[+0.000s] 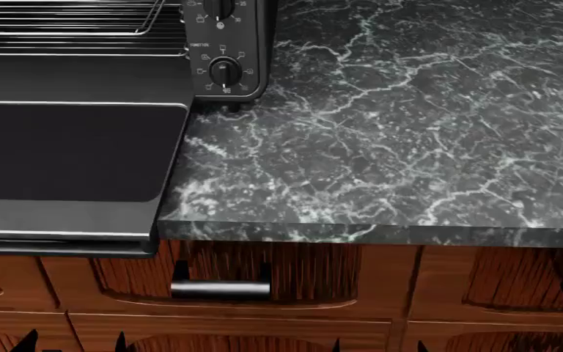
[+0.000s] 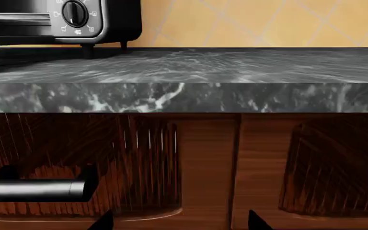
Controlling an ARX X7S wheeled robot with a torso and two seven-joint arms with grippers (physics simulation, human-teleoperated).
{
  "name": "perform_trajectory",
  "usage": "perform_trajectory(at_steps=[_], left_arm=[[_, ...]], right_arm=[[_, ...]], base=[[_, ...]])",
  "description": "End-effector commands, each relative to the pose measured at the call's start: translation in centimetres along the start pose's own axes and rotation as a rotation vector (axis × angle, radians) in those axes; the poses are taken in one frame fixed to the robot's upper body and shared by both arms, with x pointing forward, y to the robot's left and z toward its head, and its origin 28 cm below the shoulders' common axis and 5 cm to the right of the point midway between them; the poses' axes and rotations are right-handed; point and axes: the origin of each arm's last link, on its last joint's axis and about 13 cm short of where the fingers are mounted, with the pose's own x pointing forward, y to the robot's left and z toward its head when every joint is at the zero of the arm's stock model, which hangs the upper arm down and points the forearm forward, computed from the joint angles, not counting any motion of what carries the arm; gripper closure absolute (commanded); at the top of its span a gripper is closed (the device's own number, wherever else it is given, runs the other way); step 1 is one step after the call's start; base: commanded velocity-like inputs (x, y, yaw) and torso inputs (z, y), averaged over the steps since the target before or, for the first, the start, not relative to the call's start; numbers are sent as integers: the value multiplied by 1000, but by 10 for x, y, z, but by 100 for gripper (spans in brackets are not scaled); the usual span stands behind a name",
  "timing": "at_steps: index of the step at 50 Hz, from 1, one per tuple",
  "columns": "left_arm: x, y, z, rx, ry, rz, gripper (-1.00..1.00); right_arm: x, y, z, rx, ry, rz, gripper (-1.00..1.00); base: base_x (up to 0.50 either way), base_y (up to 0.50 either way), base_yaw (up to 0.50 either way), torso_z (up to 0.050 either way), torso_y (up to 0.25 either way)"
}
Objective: Pick the bread from the top rack and place it on the plate on the counter.
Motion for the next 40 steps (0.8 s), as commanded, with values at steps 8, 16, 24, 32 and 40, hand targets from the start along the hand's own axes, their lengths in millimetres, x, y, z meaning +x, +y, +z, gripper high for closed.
perform_trajectory(at_steps=[8,16,24,32,40], left_arm=[[-3,0,1,14,-3,15,-100],[-3,0,2,13,-3,21,-100],[-18,0,18,-9,-37,-56,-100],[-45,1,60,3,-85,-70,-100],[-56,10,99,3,-106,-106,-100]], right_arm=[[-2,1,-2,-5,21,13,-100],[-2,1,-2,-2,27,22,-100],[-10,-3,12,-6,34,38,-100],[-26,-9,36,-24,-1,66,-100],[-41,-25,59,-107,8,73,-100]], base=[[0,0,0,0,0],[0,0,0,0,0],[0,0,0,23,0],[0,0,0,50,2],[0,0,0,50,4]])
